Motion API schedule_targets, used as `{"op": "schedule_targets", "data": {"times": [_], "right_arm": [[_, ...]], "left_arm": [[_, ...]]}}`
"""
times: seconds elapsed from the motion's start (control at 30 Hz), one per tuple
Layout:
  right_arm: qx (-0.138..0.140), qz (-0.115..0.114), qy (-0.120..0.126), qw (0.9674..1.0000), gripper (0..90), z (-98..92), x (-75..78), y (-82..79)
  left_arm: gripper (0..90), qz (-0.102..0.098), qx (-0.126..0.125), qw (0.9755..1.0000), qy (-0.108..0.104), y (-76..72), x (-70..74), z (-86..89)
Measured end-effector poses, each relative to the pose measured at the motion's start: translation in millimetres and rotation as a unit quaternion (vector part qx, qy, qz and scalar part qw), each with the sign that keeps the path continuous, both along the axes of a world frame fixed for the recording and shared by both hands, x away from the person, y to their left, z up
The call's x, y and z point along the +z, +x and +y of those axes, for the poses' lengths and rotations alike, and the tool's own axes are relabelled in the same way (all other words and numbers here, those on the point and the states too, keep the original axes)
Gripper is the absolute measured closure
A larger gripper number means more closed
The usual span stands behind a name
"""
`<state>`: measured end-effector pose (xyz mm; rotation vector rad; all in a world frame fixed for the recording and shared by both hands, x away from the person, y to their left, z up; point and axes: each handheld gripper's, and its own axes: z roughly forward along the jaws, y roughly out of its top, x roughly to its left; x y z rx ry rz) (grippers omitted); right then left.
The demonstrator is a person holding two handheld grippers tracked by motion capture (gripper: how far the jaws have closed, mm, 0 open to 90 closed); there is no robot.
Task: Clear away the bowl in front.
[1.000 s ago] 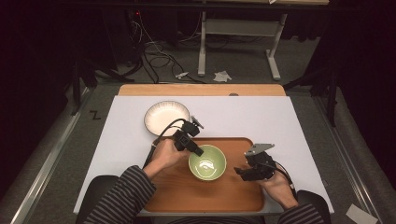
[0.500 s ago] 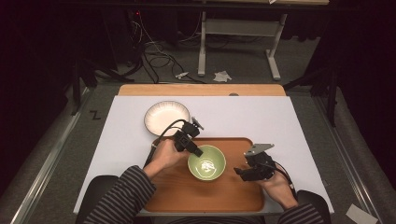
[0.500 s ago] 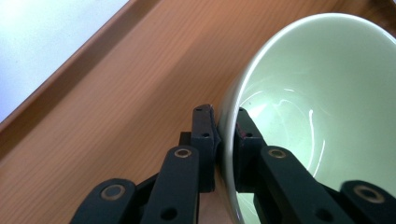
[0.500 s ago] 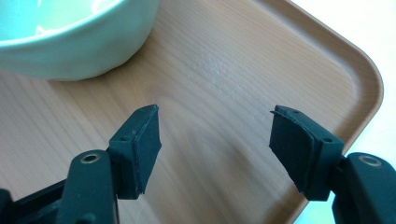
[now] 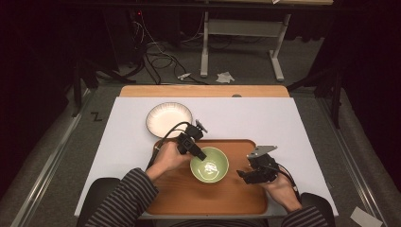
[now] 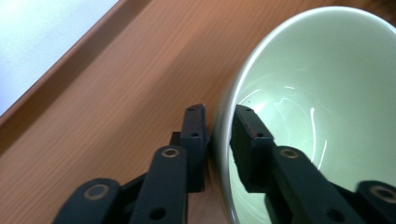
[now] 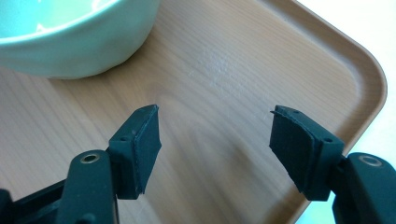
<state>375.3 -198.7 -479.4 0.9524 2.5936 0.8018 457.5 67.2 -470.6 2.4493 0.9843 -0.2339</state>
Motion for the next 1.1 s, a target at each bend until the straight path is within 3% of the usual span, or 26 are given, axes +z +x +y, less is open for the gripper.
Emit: {"op": "schedule_targets", "data": {"times": [0.27,0.4,1.1], "right_arm": [[-0.001,-0.003,-0.002,1.0,34.7,-0.3,0.6,-0.1],[-0.001,-0.002,-0.002,1.0,34.7,-0.4,0.7,0.0],[-0.001,-0.003,-0.001,1.0,34.7,-0.4,0.9,0.0]], "left_arm": [[56.5,0.012,0.008,0.9998,-0.015,1.4,3.0,3.1],[52.9,0.009,0.004,0.9996,-0.025,-1.0,7.0,2.5],[48.4,-0.018,0.021,0.9979,-0.058,-2.6,33.0,15.8]]}}
